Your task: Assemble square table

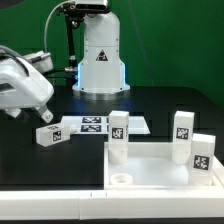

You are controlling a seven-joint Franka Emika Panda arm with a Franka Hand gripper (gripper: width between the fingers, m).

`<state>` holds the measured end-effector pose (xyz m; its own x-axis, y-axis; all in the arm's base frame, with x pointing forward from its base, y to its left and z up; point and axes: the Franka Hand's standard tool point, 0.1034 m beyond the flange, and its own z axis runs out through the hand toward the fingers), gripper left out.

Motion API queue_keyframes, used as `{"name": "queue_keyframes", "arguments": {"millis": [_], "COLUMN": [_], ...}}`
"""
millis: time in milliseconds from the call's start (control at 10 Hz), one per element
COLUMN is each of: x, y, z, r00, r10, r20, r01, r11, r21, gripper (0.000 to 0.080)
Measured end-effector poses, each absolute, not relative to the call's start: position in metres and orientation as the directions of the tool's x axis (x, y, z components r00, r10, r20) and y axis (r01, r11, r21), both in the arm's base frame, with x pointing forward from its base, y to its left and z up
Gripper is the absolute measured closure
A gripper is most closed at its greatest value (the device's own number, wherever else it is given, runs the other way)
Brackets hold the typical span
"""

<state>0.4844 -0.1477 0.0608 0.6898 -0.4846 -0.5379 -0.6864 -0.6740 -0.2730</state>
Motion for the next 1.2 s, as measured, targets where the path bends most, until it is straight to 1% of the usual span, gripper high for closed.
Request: {"name": "queue_keyframes", "arguments": {"millis": [300,400,500,600,700,900,1000,1100,1200], "x": [0.484,0.476,0.465,0.468,0.469,0.459,0.461,0.455,0.433], "y": [-0.150,-0.148,-0.150,-0.155,-0.156,-0.156,-0.158,-0.157,-0.156], "z": [0.060,0.062,0.061,0.058,0.057,0.055,0.051,0.051,0.045], "r00": [0.687,0.674,0.617,0.590,0.574,0.502,0.497,0.478,0.358], "r10": [-0.488,-0.463,-0.403,-0.368,-0.343,-0.269,-0.265,-0.263,-0.248], "r20": [-0.538,-0.576,-0.676,-0.718,-0.743,-0.822,-0.826,-0.838,-0.900], "r01": [-0.689,-0.691,-0.706,-0.706,-0.705,-0.723,-0.722,-0.731,-0.769], "r11": [-0.671,-0.671,-0.662,-0.667,-0.668,-0.652,-0.654,-0.649,-0.626], "r21": [-0.272,-0.269,-0.250,-0.238,-0.236,-0.228,-0.225,-0.213,-0.133], "gripper": [0.0151,0.0151,0.0151,0.0151,0.0151,0.0151,0.0151,0.0151,0.0151]}}
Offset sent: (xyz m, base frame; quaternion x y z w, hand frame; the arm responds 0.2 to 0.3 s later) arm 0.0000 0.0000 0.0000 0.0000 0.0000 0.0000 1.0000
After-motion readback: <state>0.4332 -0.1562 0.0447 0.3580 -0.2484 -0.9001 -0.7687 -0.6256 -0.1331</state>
